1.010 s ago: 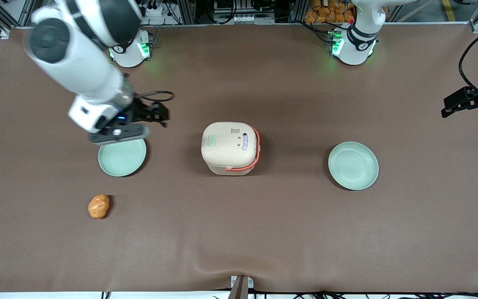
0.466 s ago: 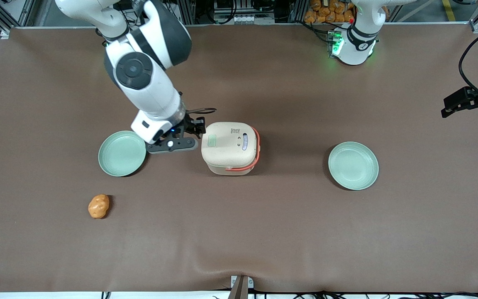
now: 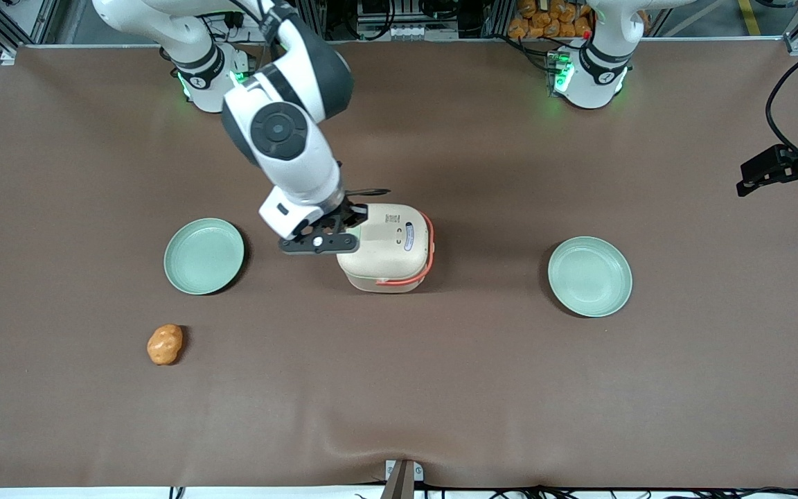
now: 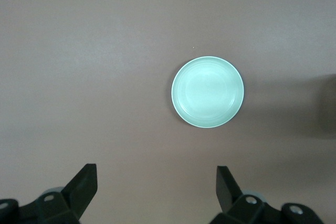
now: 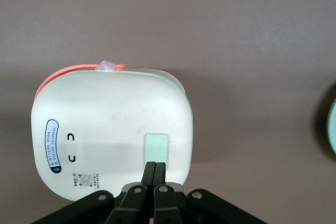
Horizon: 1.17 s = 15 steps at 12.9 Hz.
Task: Press rice cooker button with right arm
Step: 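Lower the closed right gripper and press the lid release button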
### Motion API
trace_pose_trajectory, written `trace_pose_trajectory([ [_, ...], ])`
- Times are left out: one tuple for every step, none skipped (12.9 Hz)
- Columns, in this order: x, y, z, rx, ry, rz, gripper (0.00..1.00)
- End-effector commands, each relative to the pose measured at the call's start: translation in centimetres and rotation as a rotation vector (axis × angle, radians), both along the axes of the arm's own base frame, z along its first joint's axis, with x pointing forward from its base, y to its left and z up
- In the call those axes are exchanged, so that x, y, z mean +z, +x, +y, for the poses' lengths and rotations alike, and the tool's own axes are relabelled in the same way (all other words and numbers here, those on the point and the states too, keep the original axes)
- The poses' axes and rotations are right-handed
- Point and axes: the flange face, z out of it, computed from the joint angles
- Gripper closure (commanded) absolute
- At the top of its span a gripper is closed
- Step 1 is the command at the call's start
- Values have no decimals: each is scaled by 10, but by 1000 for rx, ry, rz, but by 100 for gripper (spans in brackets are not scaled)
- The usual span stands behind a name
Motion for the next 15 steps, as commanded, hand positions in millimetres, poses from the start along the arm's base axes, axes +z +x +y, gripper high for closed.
trace_pose_trajectory([
  [-11,-7,6,-24,-24,-9,100],
  [-19,-9,6,-24,-31,-14,100],
  [-25,-9,5,-31,-31,-14,100],
  [-27,-10,6,-36,-31,-15,100],
  [-30,-11,5,-47,-34,-12,100],
  [-36,-10,6,-54,-41,-7,100],
  [-38,-9,6,-56,-40,-8,100],
  [-43,-8,7,-56,-41,-7,100],
  [-44,-8,7,-56,-42,-6,100],
  [-46,-8,6,-57,-44,-6,100],
  [-51,-7,7,-57,-47,-2,100],
  [-54,-6,6,-60,-51,1,100],
  [-54,-5,5,-67,-49,-1,100],
  [-55,-6,6,-77,-49,-2,100],
  [-60,-6,8,-81,-53,2,100],
])
